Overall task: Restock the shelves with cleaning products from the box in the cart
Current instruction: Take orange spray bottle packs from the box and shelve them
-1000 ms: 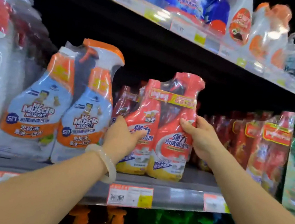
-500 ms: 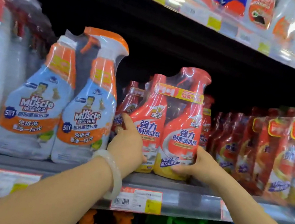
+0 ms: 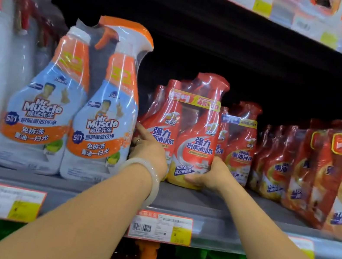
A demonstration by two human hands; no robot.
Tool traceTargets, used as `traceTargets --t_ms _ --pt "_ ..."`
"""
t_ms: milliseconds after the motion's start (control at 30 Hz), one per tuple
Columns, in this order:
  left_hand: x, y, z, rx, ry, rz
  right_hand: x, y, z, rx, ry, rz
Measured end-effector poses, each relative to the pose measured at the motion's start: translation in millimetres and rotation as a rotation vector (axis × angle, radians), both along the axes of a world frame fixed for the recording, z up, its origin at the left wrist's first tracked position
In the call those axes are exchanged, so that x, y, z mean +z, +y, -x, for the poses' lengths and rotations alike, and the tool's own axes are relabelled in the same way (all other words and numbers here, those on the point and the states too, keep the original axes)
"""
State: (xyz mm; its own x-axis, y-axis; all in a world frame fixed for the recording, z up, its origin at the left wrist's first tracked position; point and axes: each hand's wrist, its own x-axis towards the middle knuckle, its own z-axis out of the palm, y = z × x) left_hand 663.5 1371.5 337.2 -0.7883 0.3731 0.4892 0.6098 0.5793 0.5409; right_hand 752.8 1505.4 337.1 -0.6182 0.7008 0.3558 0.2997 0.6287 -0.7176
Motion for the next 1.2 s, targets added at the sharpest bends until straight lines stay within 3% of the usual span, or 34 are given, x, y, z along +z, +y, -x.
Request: traceTargets --t_ms 100,400,600,867,1200 --pt "8.1 5.1 5.2 0.113 0.009 0.151 -0.3 -1.4 4.4 -0.028 -0.021 -0.049" --pt "0.4 2.1 2.4 0.088 -0.036 0.093 -2.0 -4.4 1.0 -0.055 -0.097 -0.239" --pt "0.7 8.3 11.1 0.13 -0.063 0.087 -3.6 1.9 9.1 -0.033 -0.099 -0.238" --pt "-0.5 -4.7 -6.2 0.152 0.003 0.274 -4.0 -10.6 -3.5 -0.038 -0.084 -0.236" --pt "1.9 -91.3 -73.6 -0.262 0.394 0.322 -0.8 -128.9 -72.5 -0.129 -0.093 -0.548"
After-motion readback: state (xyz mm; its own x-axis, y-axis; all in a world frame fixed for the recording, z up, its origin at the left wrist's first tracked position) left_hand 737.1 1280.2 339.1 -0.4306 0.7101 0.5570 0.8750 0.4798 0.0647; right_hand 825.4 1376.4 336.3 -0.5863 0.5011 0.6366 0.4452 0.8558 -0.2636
